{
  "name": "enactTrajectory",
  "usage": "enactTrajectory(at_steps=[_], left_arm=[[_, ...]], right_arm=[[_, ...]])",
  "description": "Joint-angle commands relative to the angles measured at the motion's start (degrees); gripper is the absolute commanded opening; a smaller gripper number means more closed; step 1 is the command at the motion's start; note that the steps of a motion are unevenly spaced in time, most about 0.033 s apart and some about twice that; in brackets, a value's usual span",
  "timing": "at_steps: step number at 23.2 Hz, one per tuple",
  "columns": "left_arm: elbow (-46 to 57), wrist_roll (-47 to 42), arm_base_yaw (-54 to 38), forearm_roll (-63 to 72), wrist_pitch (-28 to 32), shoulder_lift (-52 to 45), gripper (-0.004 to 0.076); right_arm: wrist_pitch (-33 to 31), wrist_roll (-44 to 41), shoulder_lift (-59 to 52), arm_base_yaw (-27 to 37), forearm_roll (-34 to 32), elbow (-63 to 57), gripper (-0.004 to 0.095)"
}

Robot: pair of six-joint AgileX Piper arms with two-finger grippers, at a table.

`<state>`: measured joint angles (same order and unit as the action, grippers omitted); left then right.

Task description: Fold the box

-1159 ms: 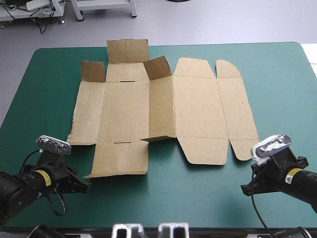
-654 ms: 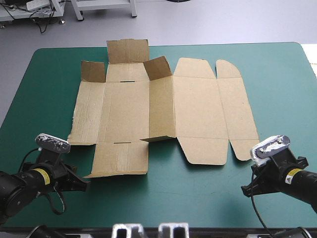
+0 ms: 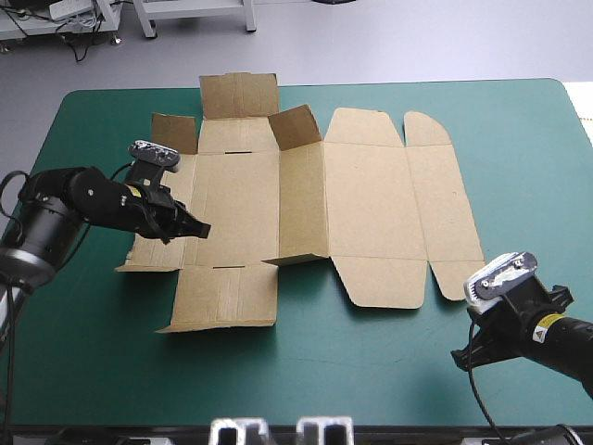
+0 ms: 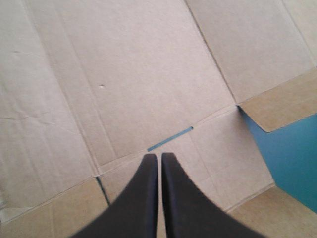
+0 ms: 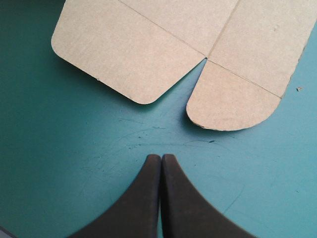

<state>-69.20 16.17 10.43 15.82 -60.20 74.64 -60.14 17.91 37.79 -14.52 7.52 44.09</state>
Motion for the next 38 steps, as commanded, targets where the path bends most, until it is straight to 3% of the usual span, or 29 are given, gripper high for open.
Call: enactTrajectory(at_steps=[1, 6, 8, 11, 14, 16, 17, 18, 19, 22, 29, 38], left_arm=[[-2.1, 12.4, -8.6, 11.9, -3.4, 1.8, 0.0014], [-2.1, 18.2, -23.0, 12.5, -8.3, 4.3, 0.0014], [-2.1, 19.5, -33.4, 17.3, -4.5, 5.1, 0.0013], [-2.1, 20.7, -40.6, 24.9, -2.4, 7.0, 0.0018], [-2.1, 24.9, -41.4, 28.3, -3.1, 10.9, 0.0134], [-2.1, 24.9, -41.3, 29.0, -3.3, 14.1, 0.0258], [-2.1, 24.7, -41.3, 29.4, -4.6, 17.8, 0.0377], [-2.1, 25.2, -41.3, 29.4, -6.5, 21.2, 0.0446], [-2.1, 26.6, -41.3, 29.7, -8.0, 23.1, 0.0462], [-2.1, 33.0, -41.3, 34.0, -11.9, 29.7, 0.0462], [-2.4, 37.0, -41.3, 38.0, -10.9, 35.4, 0.0461], [-4.4, 36.4, -34.5, 38.6, -14.2, 38.6, 0.0451]], right_arm=[[2.9, 1.0, 0.4, -0.2, 1.3, 1.4, -0.0024], [2.8, 1.9, 0.4, -0.2, 4.0, 1.4, -0.0024], [2.9, 2.2, 0.4, -0.2, 4.4, 1.4, -0.0024], [2.9, 2.7, 0.4, -0.2, 4.8, 1.4, -0.0024], [2.9, 3.0, 0.4, -0.2, 5.1, 1.4, -0.0024], [2.9, 3.0, 0.4, -0.2, 5.0, 1.4, -0.0024], [2.9, 3.4, 0.4, -0.2, 5.0, 1.4, -0.0024], [2.9, 3.6, 0.4, -0.2, 5.0, 1.4, -0.0024], [2.9, 3.6, 0.4, -0.2, 5.0, 1.4, -0.0024], [2.9, 3.6, 0.4, -0.2, 5.0, 1.4, -0.0024], [2.9, 3.5, 0.4, -0.2, 5.3, 1.4, -0.0024], [2.8, 2.9, 0.4, -0.2, 5.3, 1.4, -0.0024]])
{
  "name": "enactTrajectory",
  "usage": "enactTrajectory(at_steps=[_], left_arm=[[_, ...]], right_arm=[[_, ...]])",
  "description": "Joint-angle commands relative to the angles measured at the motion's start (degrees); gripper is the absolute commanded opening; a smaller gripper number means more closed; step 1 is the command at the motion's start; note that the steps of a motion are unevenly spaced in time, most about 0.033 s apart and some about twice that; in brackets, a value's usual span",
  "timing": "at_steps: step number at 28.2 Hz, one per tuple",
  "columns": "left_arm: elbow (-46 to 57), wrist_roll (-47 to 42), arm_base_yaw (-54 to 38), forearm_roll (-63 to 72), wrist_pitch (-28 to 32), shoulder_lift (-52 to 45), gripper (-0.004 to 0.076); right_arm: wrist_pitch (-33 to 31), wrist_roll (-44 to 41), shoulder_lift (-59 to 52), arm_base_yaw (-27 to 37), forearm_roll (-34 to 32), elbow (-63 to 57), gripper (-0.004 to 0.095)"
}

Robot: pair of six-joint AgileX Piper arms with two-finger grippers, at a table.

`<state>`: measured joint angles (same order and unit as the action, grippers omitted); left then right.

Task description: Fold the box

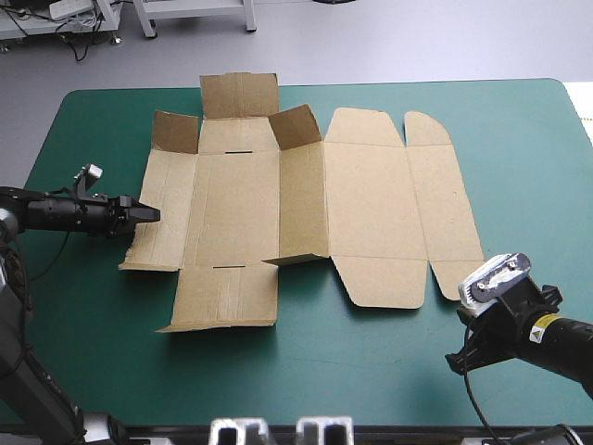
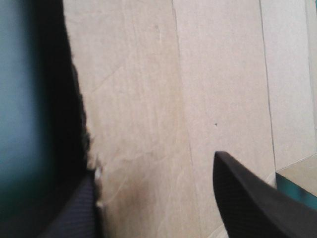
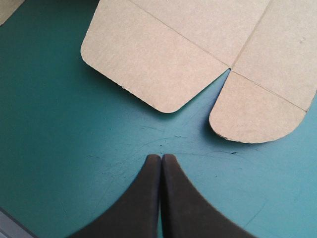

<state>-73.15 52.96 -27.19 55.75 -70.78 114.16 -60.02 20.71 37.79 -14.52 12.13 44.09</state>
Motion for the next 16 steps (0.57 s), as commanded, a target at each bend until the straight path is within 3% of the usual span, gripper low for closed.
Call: enactTrajectory(at_steps=[1, 5, 8, 12, 16], left_arm=[[-0.9, -1.0, 4.1, -1.6, -3.7, -0.9, 0.0447], [-2.8, -6.5, 7.0, -3.4, -2.4, -0.9, 0.0391], [-3.6, -11.1, 8.1, -3.9, 0.1, -0.9, 0.0287], [-3.7, -10.4, 10.2, -4.7, 1.2, -0.9, -0.001], [-4.4, -3.6, 12.1, -3.6, -3.8, -1.9, -0.001]], right_arm=[[2.7, 0.1, 0.4, -0.2, 0.6, 1.4, -0.0024], [2.7, 0.1, 0.4, -0.2, 0.6, 1.4, -0.0024], [2.7, 0.1, 0.4, -0.2, 0.6, 1.4, -0.0024], [2.7, 0.1, 0.4, -0.2, 0.6, 1.4, -0.0024], [2.7, 0.1, 0.4, -0.2, 0.6, 1.4, -0.0024]])
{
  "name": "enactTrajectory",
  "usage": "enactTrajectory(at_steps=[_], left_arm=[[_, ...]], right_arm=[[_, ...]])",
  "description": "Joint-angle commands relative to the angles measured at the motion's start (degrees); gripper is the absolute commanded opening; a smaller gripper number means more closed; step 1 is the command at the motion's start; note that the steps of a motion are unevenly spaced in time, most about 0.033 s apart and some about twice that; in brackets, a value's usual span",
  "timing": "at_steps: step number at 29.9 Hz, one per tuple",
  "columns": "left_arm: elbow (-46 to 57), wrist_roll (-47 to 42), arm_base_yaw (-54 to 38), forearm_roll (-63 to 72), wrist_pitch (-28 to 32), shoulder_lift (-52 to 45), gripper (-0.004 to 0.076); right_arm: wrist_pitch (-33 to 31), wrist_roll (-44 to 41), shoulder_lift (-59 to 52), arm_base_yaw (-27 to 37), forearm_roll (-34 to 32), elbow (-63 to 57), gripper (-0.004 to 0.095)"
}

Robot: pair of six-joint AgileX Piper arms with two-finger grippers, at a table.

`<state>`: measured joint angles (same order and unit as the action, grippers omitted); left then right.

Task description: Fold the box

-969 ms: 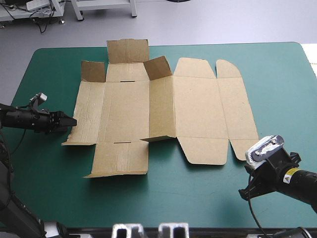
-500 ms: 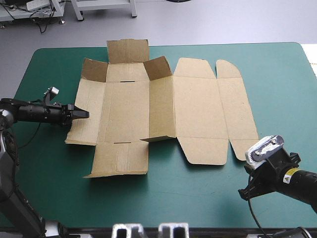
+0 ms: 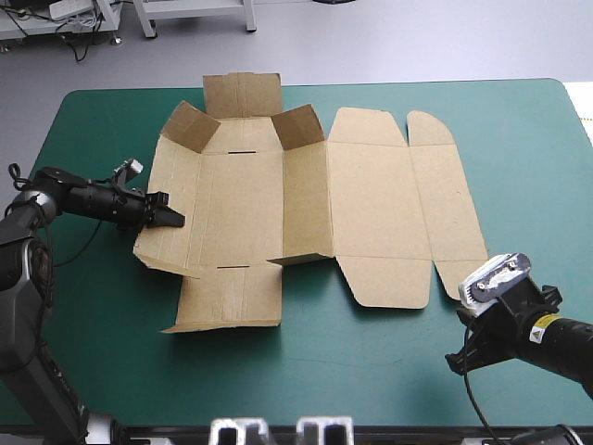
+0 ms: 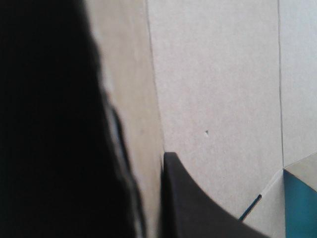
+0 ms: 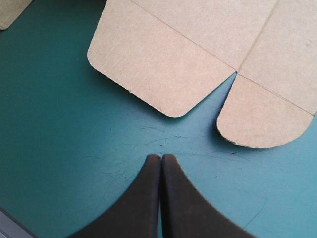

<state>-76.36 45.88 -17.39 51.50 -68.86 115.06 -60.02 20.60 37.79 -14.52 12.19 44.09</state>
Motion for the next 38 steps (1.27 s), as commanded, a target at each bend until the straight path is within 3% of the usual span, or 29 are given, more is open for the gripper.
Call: enactTrajectory(at_steps=[1, 7, 11, 13, 19, 23, 28, 35, 38], left_arm=[[-1.4, 3.6, 2.6, -0.3, -5.7, -3.8, -0.001], [-5.8, 8.0, 7.2, -8.1, -3.5, -13.1, -0.001], [-12.8, 19.3, 12.7, -14.8, -5.3, -19.4, -0.001], [-16.0, 20.2, 15.9, -19.2, -4.7, -22.0, -0.001], [-20.7, 15.3, 27.7, -39.6, -0.8, -28.4, -0.001], [-20.7, 10.3, 35.6, -50.6, 9.9, -32.5, -0.001], [-20.7, 8.9, 42.0, -54.8, 19.5, -34.7, -0.001], [-16.9, 7.2, 50.3, -64.0, 24.9, -35.0, -0.001], [-14.0, -0.7, 54.4, -73.3, 27.5, -35.1, -0.001]], right_arm=[[2.7, 0.2, 0.4, -0.2, 0.4, 1.4, -0.0024], [2.7, 0.2, 0.4, -0.2, 0.3, 1.4, -0.0024], [3.5, 0.2, 0.4, -0.2, 0.3, 1.4, -0.0024], [4.4, 0.2, 0.4, -0.2, 0.3, 1.5, -0.0024], [6.0, 0.3, 0.9, -0.2, 0.2, 4.4, -0.0024], [7.2, 0.7, 2.1, -0.2, -1.2, 10.2, -0.0024], [8.2, -0.2, 6.8, -0.2, -5.9, 18.5, -0.0024], [6.8, -0.3, 15.7, -0.2, -9.2, 33.2, -0.0024], [6.1, -0.3, 19.4, -0.2, -10.6, 39.7, -0.0024]])
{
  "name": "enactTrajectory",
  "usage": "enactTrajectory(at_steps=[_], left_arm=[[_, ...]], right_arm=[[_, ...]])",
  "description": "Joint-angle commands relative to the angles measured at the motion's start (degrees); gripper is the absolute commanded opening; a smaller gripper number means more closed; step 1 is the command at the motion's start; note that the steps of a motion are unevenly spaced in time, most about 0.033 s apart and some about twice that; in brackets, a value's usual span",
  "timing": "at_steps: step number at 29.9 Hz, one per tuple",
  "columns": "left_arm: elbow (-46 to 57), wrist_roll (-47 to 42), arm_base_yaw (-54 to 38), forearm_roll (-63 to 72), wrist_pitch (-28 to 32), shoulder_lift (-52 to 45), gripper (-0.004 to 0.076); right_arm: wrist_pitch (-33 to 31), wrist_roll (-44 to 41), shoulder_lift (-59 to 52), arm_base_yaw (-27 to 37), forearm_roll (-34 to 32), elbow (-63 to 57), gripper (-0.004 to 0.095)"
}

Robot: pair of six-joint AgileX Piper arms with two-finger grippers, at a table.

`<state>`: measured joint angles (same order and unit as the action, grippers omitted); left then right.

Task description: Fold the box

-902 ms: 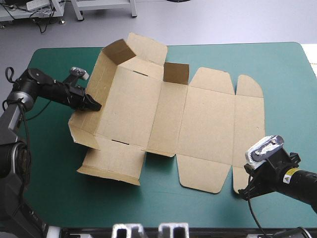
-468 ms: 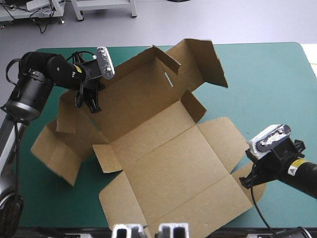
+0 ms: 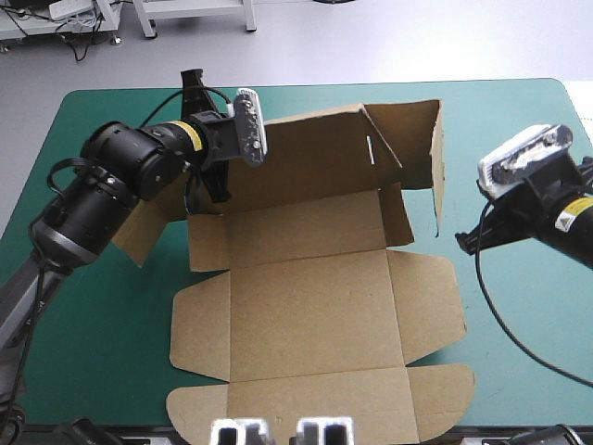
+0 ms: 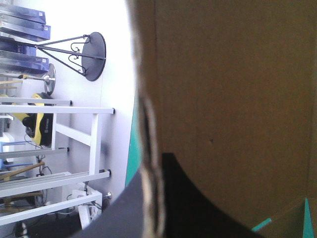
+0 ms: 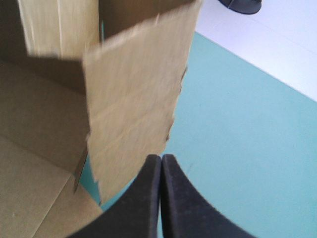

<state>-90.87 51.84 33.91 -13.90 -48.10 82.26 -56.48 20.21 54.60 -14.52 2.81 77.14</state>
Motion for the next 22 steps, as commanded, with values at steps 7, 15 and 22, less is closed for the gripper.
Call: enactTrajectory(at_steps=[7, 15, 22], left_arm=[[11.3, -29.7, 12.9, -40.3, 12.1, -3.8, -0.001], [26.4, -52.6, 15.1, -66.4, 14.2, -6.0, -0.001], [35.1, -73.2, 15.1, -87.5, 12.3, -6.8, -0.001]], right_arm=[[-1.9, 0.5, 11.8, -0.2, -2.1, 20.9, -0.0024], [-10.1, 0.9, 22.5, 0.2, -0.8, 37.7, -0.0025], [-11.2, 0.5, 29.2, 1.6, 3.1, 41.7, -0.0025]])
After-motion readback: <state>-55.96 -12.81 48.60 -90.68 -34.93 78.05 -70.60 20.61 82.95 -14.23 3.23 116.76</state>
